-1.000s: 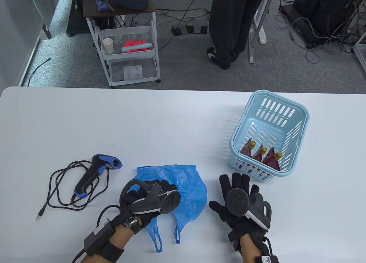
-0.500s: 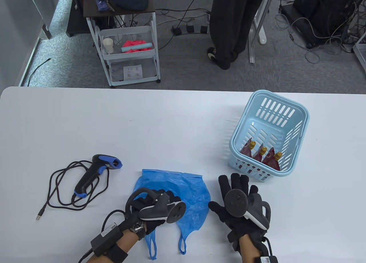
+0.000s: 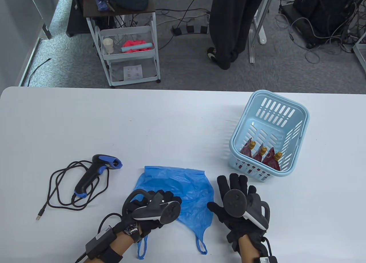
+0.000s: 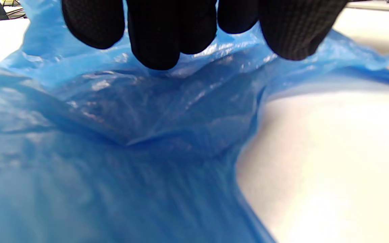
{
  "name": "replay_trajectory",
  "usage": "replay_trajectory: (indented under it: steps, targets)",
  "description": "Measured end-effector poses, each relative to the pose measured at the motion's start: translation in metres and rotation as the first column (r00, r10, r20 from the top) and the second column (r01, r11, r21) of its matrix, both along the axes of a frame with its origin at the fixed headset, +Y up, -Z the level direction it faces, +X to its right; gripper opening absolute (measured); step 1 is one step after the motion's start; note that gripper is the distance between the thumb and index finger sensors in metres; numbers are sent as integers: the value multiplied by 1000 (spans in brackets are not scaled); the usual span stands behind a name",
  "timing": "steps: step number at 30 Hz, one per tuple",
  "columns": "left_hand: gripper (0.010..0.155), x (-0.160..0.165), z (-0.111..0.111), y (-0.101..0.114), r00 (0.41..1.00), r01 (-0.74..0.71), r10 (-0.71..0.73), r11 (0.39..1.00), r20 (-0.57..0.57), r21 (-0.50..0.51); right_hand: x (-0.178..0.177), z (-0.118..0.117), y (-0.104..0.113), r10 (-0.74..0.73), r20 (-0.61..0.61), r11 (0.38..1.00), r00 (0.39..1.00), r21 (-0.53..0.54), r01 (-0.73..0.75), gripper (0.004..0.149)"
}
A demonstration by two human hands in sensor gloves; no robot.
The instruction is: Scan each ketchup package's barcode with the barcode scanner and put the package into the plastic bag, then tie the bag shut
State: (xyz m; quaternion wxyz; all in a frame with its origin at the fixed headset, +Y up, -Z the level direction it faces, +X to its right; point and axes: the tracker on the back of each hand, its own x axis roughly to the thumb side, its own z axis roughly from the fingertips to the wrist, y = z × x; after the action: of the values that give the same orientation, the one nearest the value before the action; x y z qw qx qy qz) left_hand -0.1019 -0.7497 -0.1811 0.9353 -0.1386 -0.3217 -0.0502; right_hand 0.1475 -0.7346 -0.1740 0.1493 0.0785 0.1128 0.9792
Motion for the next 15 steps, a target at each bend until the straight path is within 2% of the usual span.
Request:
replay_trajectory:
  steps: [4, 6, 8, 12, 15]
  targets:
    - [71, -17, -2, 11, 995, -96, 96, 995, -41, -2, -9, 6, 11, -25, -30, 997, 999, 76, 27, 85]
    - [71, -25, -3, 11, 988, -137, 135, 990, -69, -30, -15, 10, 17, -41, -38, 987, 998, 152, 46, 80]
    - [70, -33, -3, 7, 983, -167, 162, 985, -92, -48, -23, 13, 21, -61, -64, 982, 996, 178, 71, 76]
    - [70, -42, -1, -5, 978, -181, 170, 980, -117, -87, -43, 18, 22, -41, -165, 986, 985, 152, 66, 66]
    - [70, -45, -1, -12, 978, -183, 169, 977, -121, -112, -57, 18, 12, -54, -251, 997, 966, 47, 68, 60]
